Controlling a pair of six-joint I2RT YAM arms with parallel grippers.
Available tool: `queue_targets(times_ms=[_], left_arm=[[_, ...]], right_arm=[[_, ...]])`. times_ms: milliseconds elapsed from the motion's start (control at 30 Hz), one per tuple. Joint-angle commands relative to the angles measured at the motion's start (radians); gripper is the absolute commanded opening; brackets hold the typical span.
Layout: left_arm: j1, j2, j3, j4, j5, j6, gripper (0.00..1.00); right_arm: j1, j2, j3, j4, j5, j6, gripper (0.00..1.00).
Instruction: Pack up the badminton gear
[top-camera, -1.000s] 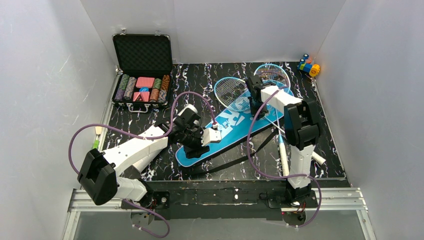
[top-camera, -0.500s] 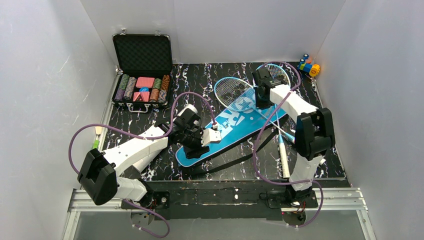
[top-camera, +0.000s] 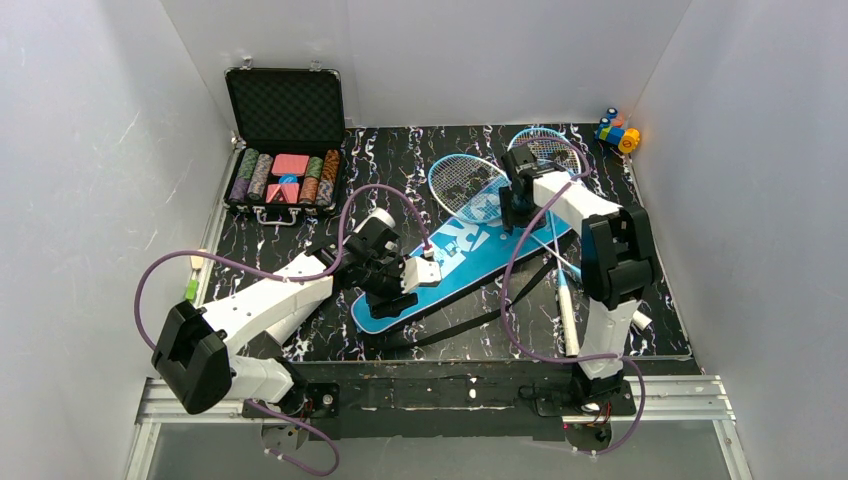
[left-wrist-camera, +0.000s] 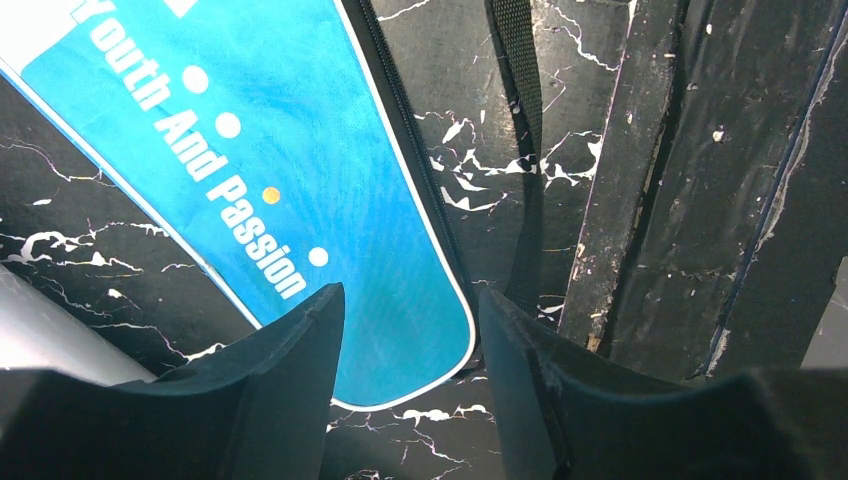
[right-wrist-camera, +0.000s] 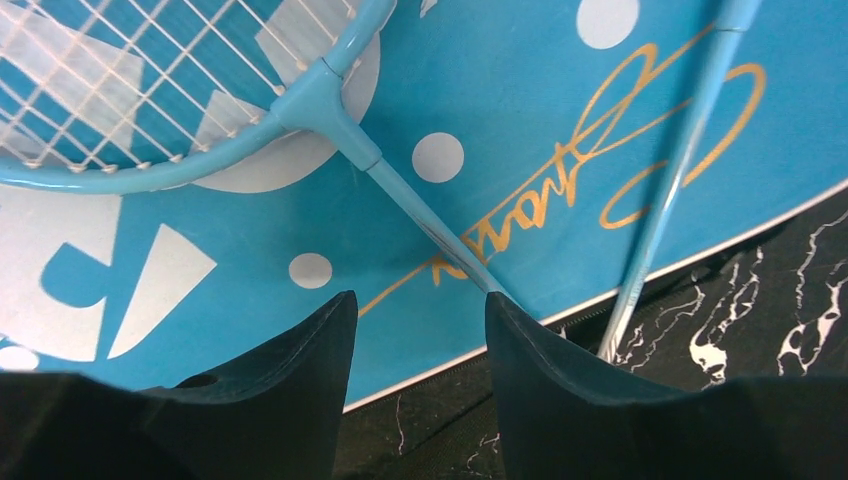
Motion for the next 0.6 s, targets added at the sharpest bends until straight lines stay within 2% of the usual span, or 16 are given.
queue_targets(times_ms=[0, 167, 300, 400, 567], left_arm=[[-0.004, -0.037, -0.004, 0.01, 0.018, 0.004, 0.52], [-0.004, -0.028, 0.003, 0.011, 0.02, 0.0, 0.52], [-0.004, -0.024, 0.003, 0.01, 0.023, -0.001, 0.52], [-0.004, -0.025, -0.002, 0.012, 0.025, -0.001, 0.52], [-0.004, -0.037, -0.013, 0.017, 0.025, 0.0, 0.52]], right_arm=[[-0.002, 0.044, 0.024, 0.009, -0.002, -0.023, 0.58], [-0.009, 0.089, 0.041, 0.025, 0.01, -0.031, 0.57], [-0.012, 0.108, 0.047, 0.023, 0.012, -0.023, 0.52], [-0.014, 0.077, 0.037, 0.032, 0.018, -0.026, 0.49], [-0.018, -0.017, 0.017, 0.062, 0.031, -0.041, 0.52]])
